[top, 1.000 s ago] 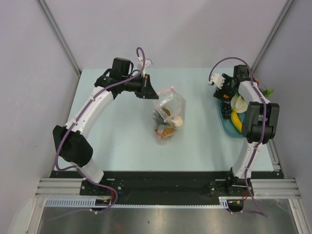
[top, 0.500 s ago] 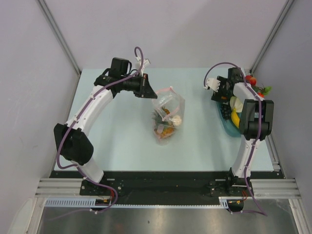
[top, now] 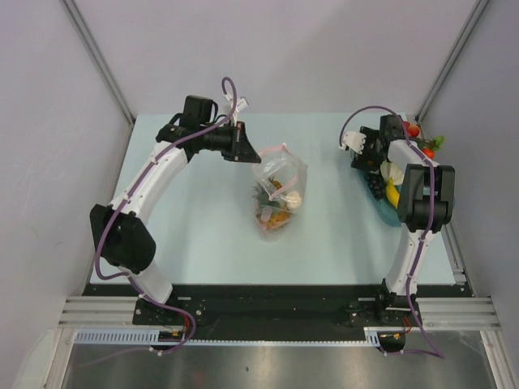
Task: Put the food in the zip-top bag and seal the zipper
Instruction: Pick up the fake fruit from the bin.
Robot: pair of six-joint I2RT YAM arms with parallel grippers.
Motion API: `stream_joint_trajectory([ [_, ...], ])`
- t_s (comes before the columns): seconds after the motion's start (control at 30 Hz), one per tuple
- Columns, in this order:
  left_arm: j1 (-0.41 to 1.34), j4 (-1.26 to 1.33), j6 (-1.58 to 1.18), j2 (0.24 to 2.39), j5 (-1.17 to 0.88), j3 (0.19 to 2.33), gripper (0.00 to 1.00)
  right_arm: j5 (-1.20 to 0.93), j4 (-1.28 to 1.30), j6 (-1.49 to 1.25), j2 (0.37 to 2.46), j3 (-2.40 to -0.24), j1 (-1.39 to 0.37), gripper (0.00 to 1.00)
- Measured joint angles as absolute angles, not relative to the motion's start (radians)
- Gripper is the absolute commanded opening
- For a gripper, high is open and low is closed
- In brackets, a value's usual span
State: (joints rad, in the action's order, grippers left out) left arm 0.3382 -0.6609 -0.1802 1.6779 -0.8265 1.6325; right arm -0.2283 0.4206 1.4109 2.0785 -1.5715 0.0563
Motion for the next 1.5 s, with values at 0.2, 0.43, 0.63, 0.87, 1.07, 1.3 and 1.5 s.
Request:
stream_joint_trajectory([
  [0.2,0.337,-0.659,-0.185,1.678,-0.836,1.633,0.0,-0.28,0.387,1.46,2.078,-1.546,0.072,0.84],
  [0.43,0.334,-0.659,-0.186,1.678,-0.842,1.633,0.0,-0.301,0.383,1.475,2.078,-1.536,0.073,0.55],
  [0.63,0.331,-0.659,-0.193,1.678,-0.842,1.633,0.0,-0.327,0.383,1.47,2.073,-1.535,0.081,0.47],
  [0.87,0.33,-0.657,-0.206,1.678,-0.842,1.633,0.0,-0.391,0.416,1.406,2.043,-1.535,0.089,0.44],
  [1.07,0.33,-0.654,-0.212,1.678,-0.842,1.633,0.0,-0.47,0.456,1.321,1.973,-1.535,0.107,0.43],
  [1.3,0.329,-0.662,-0.208,1.678,-0.842,1.633,0.0,-0.55,0.505,1.188,1.898,-1.536,0.112,0.42],
  [1.5,0.329,-0.673,-0.207,1.678,-0.842,1.633,0.0,-0.624,0.519,0.99,1.782,-1.536,0.12,0.41],
])
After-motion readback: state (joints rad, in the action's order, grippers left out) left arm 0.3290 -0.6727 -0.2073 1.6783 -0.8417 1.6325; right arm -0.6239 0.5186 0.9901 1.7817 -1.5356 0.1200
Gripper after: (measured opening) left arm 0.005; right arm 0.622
